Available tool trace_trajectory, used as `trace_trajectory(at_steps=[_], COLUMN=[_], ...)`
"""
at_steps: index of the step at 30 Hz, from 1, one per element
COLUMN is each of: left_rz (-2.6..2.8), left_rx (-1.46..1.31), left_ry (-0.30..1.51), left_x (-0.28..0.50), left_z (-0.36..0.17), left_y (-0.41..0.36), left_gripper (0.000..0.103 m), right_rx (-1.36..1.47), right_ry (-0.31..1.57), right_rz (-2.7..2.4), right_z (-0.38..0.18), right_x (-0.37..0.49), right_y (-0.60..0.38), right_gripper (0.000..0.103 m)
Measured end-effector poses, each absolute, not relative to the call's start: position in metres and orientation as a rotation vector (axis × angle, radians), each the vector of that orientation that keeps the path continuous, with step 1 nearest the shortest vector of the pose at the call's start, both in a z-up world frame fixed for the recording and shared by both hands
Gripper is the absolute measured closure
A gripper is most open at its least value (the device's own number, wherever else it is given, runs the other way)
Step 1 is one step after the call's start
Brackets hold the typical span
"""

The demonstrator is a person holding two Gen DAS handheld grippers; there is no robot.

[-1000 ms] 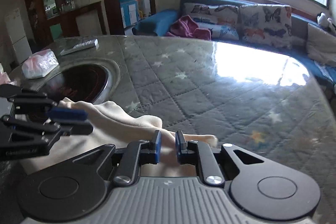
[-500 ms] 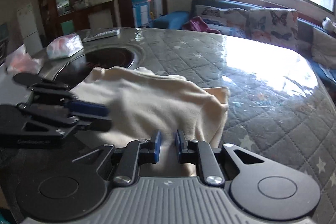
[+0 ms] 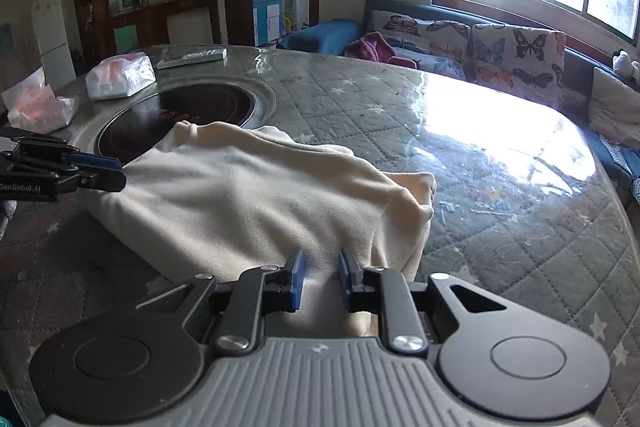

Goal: Fold clothes

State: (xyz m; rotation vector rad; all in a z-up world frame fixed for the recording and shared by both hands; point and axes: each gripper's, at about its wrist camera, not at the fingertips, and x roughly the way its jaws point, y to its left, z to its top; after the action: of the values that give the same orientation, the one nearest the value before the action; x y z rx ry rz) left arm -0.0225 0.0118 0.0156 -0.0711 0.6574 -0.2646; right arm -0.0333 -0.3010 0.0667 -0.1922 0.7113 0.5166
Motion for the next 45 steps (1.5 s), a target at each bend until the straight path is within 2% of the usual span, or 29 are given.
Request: trace_trajectory(at_steps=[10, 19, 27, 29, 35, 45], left_rz=[-0.290, -0.218, -0.250, -0.240, -0.237, -0.228], left_rx=[-0.064, -0.051, -0.057, -0.057, -0.065, -0.070], left_ry=[0.626, 0.697, 0.671, 0.683, 0.694, 0.691], left_x=[0.006, 0.056, 0.061, 0.066, 0.072, 0.072], left_z=[0.035, 0.012, 0.022, 0.019, 0.013, 0.014], left_y=[-0.002, 0.003, 0.004, 0.004, 0.009, 0.009], left_gripper=[0.076, 0.077, 0.077, 0.077, 0.077, 0.077], right_rx=[-0.196, -0.223, -0.200, -0.188, -0.182, -0.215], right_ry=[0.670, 0.713, 0.698, 0.702, 0.718, 0.731], right_rz=[0.574, 0.648, 0.679, 0.692, 0.739, 0.701], right_z=[0.083, 0.067, 0.086, 0.088, 0.080, 0.065], right_x=[-0.027, -0.007, 0.020, 0.032, 0.064, 0.072], right_y=[-0.277, -0.246, -0.231, -0.220, -0.183, -0.165], right_gripper=[0.079, 0.079, 0.080, 0.087, 0.094, 0.096])
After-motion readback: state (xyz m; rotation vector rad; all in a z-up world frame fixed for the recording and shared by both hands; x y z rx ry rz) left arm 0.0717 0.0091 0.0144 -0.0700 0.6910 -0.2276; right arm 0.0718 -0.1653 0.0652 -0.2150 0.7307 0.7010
